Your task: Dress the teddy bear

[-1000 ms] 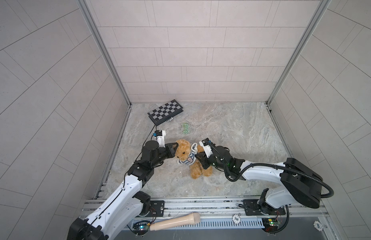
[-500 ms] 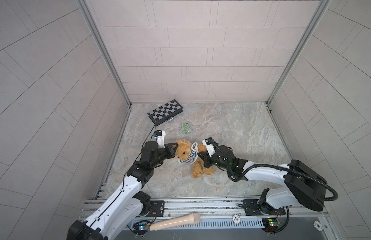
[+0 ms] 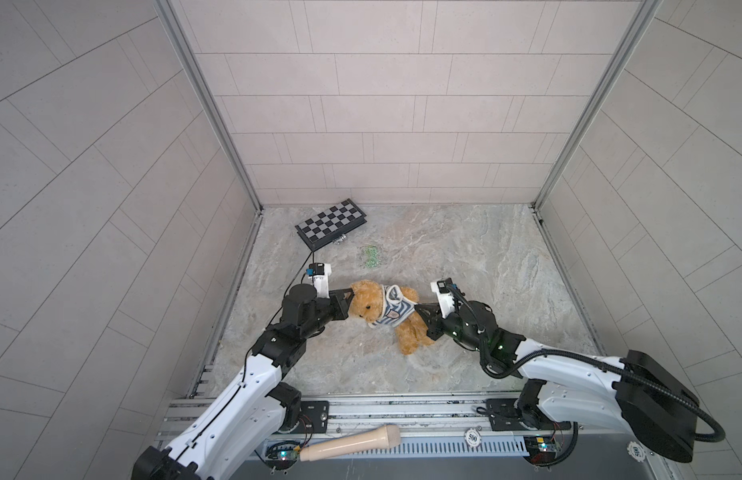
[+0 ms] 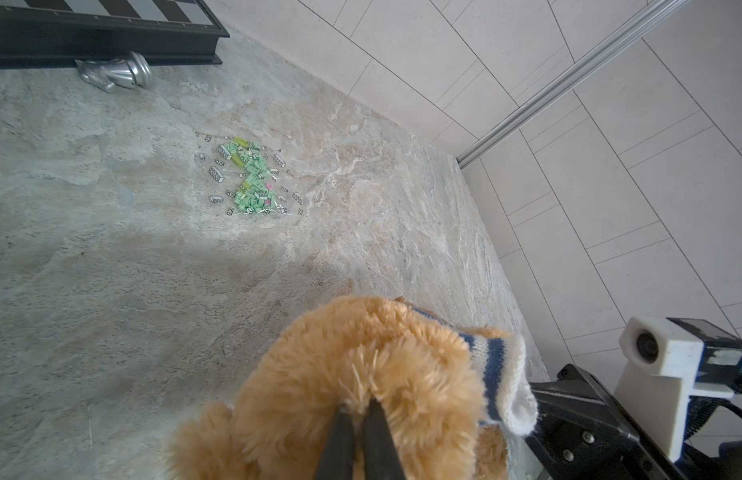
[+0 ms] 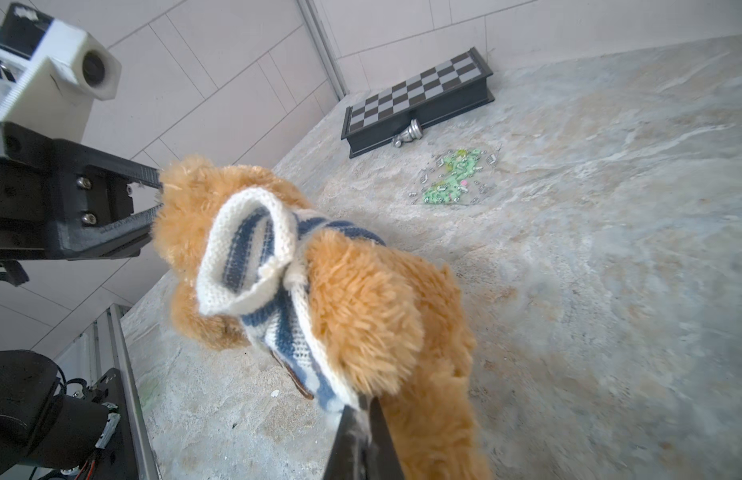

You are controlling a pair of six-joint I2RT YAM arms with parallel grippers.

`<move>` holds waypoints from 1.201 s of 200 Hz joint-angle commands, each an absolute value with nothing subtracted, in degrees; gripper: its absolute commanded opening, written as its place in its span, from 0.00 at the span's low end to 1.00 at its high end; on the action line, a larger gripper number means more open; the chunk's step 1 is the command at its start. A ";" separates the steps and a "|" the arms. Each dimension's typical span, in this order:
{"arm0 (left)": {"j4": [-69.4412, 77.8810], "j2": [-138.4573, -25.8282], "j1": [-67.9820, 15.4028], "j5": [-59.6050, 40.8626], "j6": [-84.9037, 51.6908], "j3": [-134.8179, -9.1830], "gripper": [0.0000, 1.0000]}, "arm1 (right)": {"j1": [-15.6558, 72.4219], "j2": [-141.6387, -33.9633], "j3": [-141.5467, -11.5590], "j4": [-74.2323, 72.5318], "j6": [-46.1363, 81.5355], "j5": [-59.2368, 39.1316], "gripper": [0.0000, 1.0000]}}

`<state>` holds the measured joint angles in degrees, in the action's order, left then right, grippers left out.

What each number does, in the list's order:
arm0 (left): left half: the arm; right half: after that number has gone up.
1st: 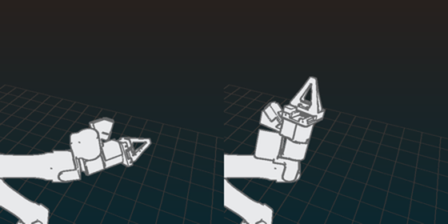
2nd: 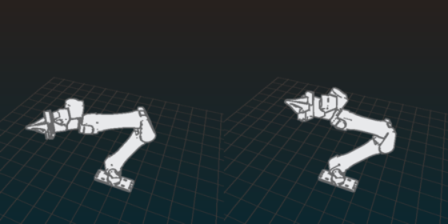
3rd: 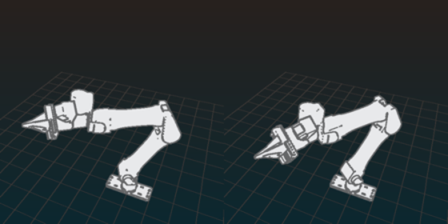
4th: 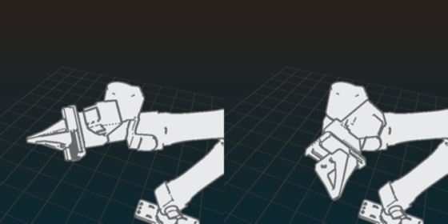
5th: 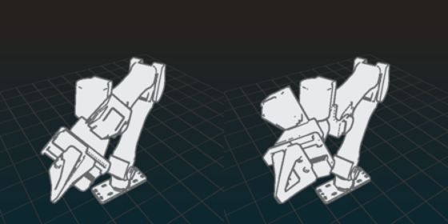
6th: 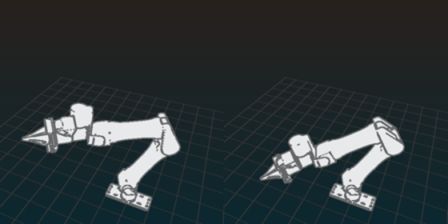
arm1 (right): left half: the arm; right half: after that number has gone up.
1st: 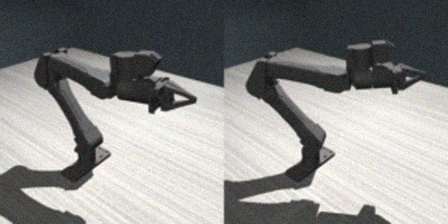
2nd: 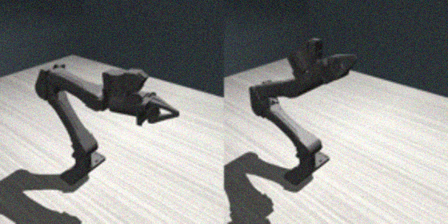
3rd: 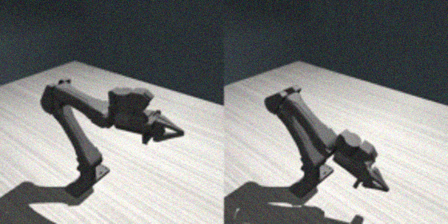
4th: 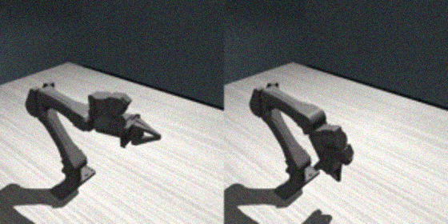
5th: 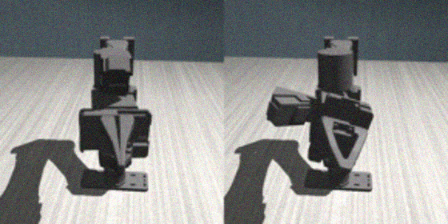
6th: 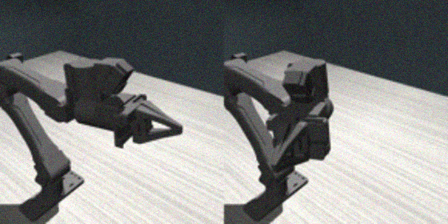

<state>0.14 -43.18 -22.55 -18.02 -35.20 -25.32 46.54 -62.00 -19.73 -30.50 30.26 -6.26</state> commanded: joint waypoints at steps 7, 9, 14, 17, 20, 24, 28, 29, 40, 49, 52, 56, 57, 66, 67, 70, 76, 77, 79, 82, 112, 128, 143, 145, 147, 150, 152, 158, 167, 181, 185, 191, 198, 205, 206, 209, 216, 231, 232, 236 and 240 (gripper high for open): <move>0.00 -41.00 -22.24 -16.52 -30.56 -24.51 0.00 | 45.97 -53.84 -18.69 -29.08 31.55 -1.07 0.00; -0.11 -40.97 -22.24 -16.55 -30.43 -24.56 0.00 | 45.97 -53.25 -18.54 -28.91 31.53 -0.73 0.00; -0.39 -40.80 -22.24 -16.65 -29.89 -24.61 0.00 | 45.97 -51.92 -18.04 -28.66 31.44 0.02 0.00; -0.55 -40.72 -22.24 -16.76 -29.62 -24.57 0.00 | 45.97 -51.14 -17.77 -28.55 31.32 0.62 0.00; -0.73 -40.66 -22.24 -16.90 -29.37 -24.67 0.00 | 45.97 -50.41 -17.43 -28.41 31.40 1.19 0.00; -0.91 -40.57 -22.24 -17.03 -29.13 -24.70 0.00 | 45.96 -49.65 -17.13 -28.26 31.46 1.93 0.00; -1.04 -40.48 -22.24 -17.04 -28.91 -24.69 0.00 | 45.92 -48.97 -16.91 -27.96 31.42 2.49 0.00; -1.09 -40.46 -22.24 -17.09 -28.82 -24.69 0.00 | 45.90 -48.87 -16.89 -27.87 31.40 2.61 0.00; -1.31 -40.34 -22.23 -17.43 -28.30 -24.70 0.00 | 45.88 -47.89 -16.87 -26.40 31.30 3.42 0.00; -1.40 -40.36 -22.24 -17.73 -28.08 -24.76 0.00 | 45.88 -47.72 -16.82 -25.70 31.42 3.92 0.00; -1.47 -40.41 -22.24 -17.75 -27.98 -24.83 0.00 | 45.88 -47.80 -16.80 -25.57 31.58 4.06 0.00; -1.78 -40.56 -22.24 -17.79 -27.83 -24.98 0.00 | 45.81 -47.87 -16.67 -25.54 32.06 4.50 0.00; -1.90 -40.63 -22.24 -17.86 -27.76 -24.97 0.00 | 45.80 -47.89 -16.64 -25.47 32.16 4.58 0.00; -2.77 -41.18 -22.23 -17.95 -27.20 -25.45 0.00 | 45.64 -48.07 -16.06 -26.17 33.61 5.15 0.00; -2.84 -41.24 -22.23 -17.99 -27.18 -25.43 0.00 | 45.58 -48.12 -15.94 -26.31 33.72 5.17 0.00; -3.01 -41.44 -22.24 -18.13 -27.10 -25.55 0.00 | 45.39 -48.16 -15.63 -26.88 34.01 5.06 0.00; -3.20 -41.64 -22.25 -18.15 -26.90 -25.66 0.00 | 44.91 -48.04 -15.19 -27.68 34.62 4.73 0.00; -3.23 -41.69 -22.24 -18.17 -26.85 -25.62 0.00 | 44.78 -48.02 -15.11 -27.77 34.71 4.65 0.00; -3.27 -41.73 -22.24 -18.14 -26.82 -25.67 0.00 | 44.57 -47.95 -15.05 -27.88 34.96 4.52 0.00; -3.37 -41.79 -22.27 -18.19 -26.80 -25.68 0.00 | 44.19 -47.75 -14.84 -28.01 35.29 4.41 0.00; -2.80 -41.75 -22.25 -18.29 -26.71 -25.50 0.00 | 41.76 -44.68 -14.72 -26.31 36.88 3.50 0.00; -1.15 -41.51 -22.28 -19.50 -26.81 -25.13 0.00 | 41.75 -44.52 -15.46 -24.60 36.58 3.53 0.00; 2.38 -41.13 -22.25 -21.98 -28.57 -24.33 0.00 | 41.83 -47.06 -16.00 -26.31 36.39 1.20 0.00; 2.97 -41.20 -22.28 -22.52 -28.98 -24.21 0.00 | 41.84 -47.65 -16.24 -26.46 36.39 0.76 0.00; 3.66 -41.22 -22.23 -23.06 -29.48 -24.07 0.00 | 41.88 -48.12 -16.45 -26.63 36.43 0.28 0.00; 4.57 -41.41 -22.24 -23.70 -30.18 -23.89 0.00 | 41.92 -49.03 -16.83 -26.89 36.44 -0.37 0.00; 5.32 -41.51 -22.24 -24.16 -30.64 -23.75 0.00 | 41.97 -49.54 -17.02 -27.09 36.40 -1.06 0.00; 7.42 -41.88 -22.24 -25.21 -32.05 -23.32 0.00 | 42.08 -51.52 -17.77 -27.92 36.39 -2.62 0.00; 10.96 -42.55 -22.32 -26.77 -34.40 -22.72 0.00 | 42.42 -54.08 -18.56 -29.18 36.88 -4.15 0.00; 12.39 -43.31 -22.46 -26.22 -35.42 -22.26 0.00 | 42.97 -57.64 -19.60 -31.95 36.65 -6.81 0.01; 12.29 -43.41 -22.54 -25.70 -35.34 -22.16 0.00 | 42.98 -58.46 -19.92 -32.32 36.65 -7.62 0.02; 11.92 -43.50 -22.58 -24.96 -35.10 -22.02 0.00 | 42.98 -59.46 -20.41 -32.84 36.27 -8.90 0.04; 11.62 -43.59 -22.68 -24.31 -34.91 -21.77 0.00 | 43.06 -60.45 -20.97 -33.45 35.41 -10.71 0.07; 11.44 -43.59 -22.68 -23.88 -34.77 -21.42 0.00 | 42.98 -61.01 -21.73 -33.01 34.81 -12.34 0.11; 11.39 -43.59 -22.68 -23.85 -34.74 -21.39 0.00 | 42.98 -61.09 -21.85 -32.94 34.68 -12.50 0.12; 11.28 -43.51 -22.68 -23.66 -34.65 -21.22 0.00 | 42.98 -61.21 -22.29 -32.32 34.31 -13.19 0.13; 11.07 -43.44 -22.68 -23.40 -34.48 -20.86 0.00 | 42.98 -61.42 -23.25 -30.91 33.39 -14.32 0.15; 10.41 -43.01 -22.67 -23.16 -34.05 -20.40 0.00 | 43.07 -61.25 -25.35 -27.60 31.62 -16.72 0.21; 10.39 -42.95 -22.67 -23.18 -34.07 -20.35 0.00 | 43.07 -61.19 -25.59 -27.16 31.46 -16.90 0.22; 10.37 -42.84 -22.68 -23.20 -34.09 -20.20 0.00 | 43.07 -60.95 -25.87 -26.53 31.20 -17.00 0.23; 10.27 -42.68 -22.68 -23.24 -34.02 -20.21 0.00 | 43.13 -60.64 -26.28 -25.70 30.97 -16.97 0.24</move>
<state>8.34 -43.75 -22.63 -23.73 -34.15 -21.17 42.81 -61.82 -22.90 -28.32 33.54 -12.36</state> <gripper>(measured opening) 0.067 0.211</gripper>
